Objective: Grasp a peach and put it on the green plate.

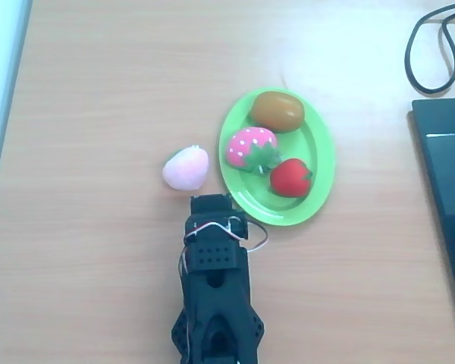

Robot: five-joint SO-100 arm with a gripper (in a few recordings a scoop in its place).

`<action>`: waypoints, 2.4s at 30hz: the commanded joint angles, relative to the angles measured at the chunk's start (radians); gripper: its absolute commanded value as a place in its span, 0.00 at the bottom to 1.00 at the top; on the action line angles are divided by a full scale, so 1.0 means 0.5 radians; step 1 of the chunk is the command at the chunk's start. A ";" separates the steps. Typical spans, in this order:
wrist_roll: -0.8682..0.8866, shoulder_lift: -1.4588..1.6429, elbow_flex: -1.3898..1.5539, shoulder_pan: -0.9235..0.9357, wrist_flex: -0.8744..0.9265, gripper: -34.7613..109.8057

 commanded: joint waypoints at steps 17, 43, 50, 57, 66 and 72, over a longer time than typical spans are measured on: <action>-0.012 0.043 0.006 -0.015 0.037 0.18; -0.009 -0.003 0.000 -0.012 0.015 0.18; -0.046 -0.012 0.000 -0.015 0.000 0.18; -0.052 -0.052 -0.156 0.000 -0.074 0.18; -0.209 -0.172 -0.322 0.006 -0.209 0.18; -0.282 -0.390 -0.509 -0.009 -0.209 0.18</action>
